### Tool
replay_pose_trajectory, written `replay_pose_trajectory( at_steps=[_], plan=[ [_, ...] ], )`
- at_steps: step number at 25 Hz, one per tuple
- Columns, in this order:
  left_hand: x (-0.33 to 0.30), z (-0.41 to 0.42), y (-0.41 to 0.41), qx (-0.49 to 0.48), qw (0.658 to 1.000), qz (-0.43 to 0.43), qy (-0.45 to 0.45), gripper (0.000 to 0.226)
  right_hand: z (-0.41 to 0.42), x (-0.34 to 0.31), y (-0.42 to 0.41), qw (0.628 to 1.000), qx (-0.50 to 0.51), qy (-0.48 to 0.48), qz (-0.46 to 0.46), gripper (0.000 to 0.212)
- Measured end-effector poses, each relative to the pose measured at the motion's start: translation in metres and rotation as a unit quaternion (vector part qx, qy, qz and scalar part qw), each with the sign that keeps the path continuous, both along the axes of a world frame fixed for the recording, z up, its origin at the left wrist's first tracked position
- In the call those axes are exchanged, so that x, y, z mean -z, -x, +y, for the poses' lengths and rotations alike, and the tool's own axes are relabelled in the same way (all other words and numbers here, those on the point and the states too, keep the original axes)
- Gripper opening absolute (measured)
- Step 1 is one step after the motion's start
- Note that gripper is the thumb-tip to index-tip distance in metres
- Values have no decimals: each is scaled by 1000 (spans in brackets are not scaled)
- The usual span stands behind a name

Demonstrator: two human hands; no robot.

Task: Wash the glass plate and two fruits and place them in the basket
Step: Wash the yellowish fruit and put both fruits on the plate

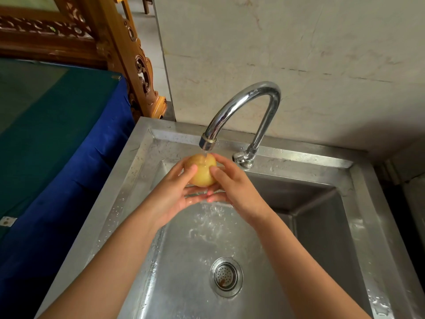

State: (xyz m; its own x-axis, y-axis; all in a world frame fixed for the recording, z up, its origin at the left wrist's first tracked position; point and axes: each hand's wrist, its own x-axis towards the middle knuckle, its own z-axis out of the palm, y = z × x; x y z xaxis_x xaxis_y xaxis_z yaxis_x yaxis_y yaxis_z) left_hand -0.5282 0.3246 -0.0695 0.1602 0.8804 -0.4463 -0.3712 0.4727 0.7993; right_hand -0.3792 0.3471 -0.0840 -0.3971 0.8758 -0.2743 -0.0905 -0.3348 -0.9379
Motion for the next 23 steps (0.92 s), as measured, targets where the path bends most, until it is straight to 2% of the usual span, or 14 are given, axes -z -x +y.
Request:
replay_pose_trajectory(
  at_steps=[2, 4, 6, 7, 10, 12, 16, 23],
  plan=[
    [-1, 4, -6, -49, 993, -95, 46, 22, -2, 6, -8, 994, 29, -94, -47, 45],
    [0, 5, -12, -106, 969, -191, 116, 33, -1, 13, -15, 975, 116, -117, -149, 41],
    [0, 5, -17, -157, 940, -250, 169, 43, 11, 19, -21, 941, 244, -36, -230, 36],
    [0, 4, -19, -170, 934, -255, 184, 47, 19, 21, -24, 927, 277, 13, -253, 36],
    [4, 2, -20, -184, 925, -259, 207, 54, 39, 20, -26, 914, 261, 83, -299, 26],
    [6, 0, -21, -194, 920, -264, 215, 56, 43, 18, -23, 908, 270, 88, -307, 19],
    [7, 2, -22, -199, 918, -268, 213, 56, 46, 19, -21, 898, 305, 91, -304, 26],
    [7, 3, -24, -201, 913, -283, 213, 57, 29, 38, -27, 919, 317, 162, -168, 18]
  ],
)
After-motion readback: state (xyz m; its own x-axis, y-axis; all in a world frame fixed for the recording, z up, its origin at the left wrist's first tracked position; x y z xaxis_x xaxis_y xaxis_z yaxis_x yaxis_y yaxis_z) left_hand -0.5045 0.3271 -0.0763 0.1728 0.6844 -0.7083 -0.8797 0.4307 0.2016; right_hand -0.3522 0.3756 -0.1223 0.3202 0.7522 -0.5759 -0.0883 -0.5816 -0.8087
